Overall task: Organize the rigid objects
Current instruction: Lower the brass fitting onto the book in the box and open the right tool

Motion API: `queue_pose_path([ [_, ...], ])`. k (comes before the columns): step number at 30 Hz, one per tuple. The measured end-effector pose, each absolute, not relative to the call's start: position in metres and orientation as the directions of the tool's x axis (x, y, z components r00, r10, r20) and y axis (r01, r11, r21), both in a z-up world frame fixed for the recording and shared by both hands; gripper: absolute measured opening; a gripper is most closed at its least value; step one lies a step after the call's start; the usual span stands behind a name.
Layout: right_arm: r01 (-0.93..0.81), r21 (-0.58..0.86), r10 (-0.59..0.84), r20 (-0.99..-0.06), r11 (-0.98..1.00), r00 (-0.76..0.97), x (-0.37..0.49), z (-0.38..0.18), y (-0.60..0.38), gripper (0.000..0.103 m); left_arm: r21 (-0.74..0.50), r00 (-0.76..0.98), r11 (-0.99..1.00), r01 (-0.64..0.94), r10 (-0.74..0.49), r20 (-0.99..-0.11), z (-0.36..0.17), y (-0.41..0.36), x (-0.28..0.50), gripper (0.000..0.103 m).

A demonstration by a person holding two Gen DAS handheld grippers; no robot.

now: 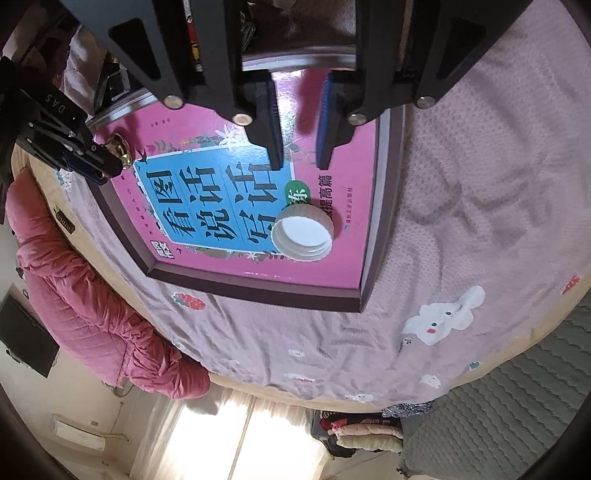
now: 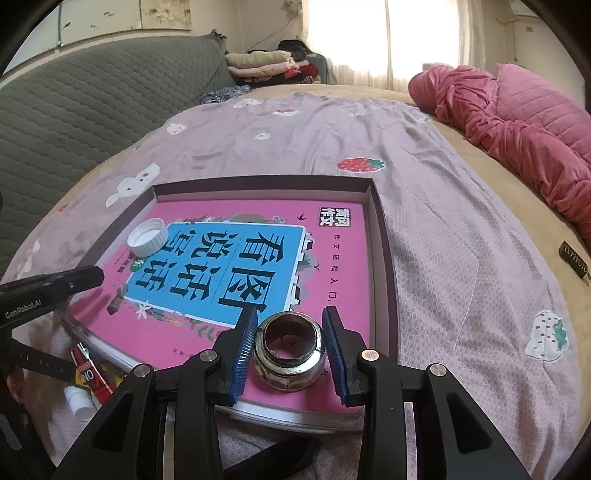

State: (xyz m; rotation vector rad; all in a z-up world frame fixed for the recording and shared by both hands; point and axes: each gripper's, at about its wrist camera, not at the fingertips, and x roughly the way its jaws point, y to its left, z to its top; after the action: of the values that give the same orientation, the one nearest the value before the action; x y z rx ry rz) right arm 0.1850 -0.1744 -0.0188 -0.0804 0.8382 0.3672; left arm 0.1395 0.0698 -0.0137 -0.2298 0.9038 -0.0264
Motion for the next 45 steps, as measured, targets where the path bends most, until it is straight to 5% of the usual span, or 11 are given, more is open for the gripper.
queue_pose_path([
  [13,-0.332,0.106,0.294,-0.750,0.937,0.593,0.187,-0.023,-0.178,0.039,-0.210,0.609,0.976,-0.048,-0.138,-0.781,-0.018,0.063,0.142,0.029],
  [18,-0.319,0.112,0.292,-0.746,0.941,0.598,0.186,-0.022,-0.182,0.050,-0.208,0.607,0.977,-0.043,-0.139,-0.783,-0.018,0.062,0.142,0.032],
  [21,-0.315,0.116,0.293,-0.743,0.942,0.602,0.186,-0.022,-0.184,0.051,-0.208,0.604,0.977,-0.040,-0.142,-0.784,-0.019,0.062,0.142,0.042],
  [45,-0.289,0.138,0.307,-0.649,0.947,0.696,0.177,0.003,-0.198,0.070,-0.226,0.672,0.974,-0.021,-0.153,-0.724,0.003,0.065,0.135,0.051],
])
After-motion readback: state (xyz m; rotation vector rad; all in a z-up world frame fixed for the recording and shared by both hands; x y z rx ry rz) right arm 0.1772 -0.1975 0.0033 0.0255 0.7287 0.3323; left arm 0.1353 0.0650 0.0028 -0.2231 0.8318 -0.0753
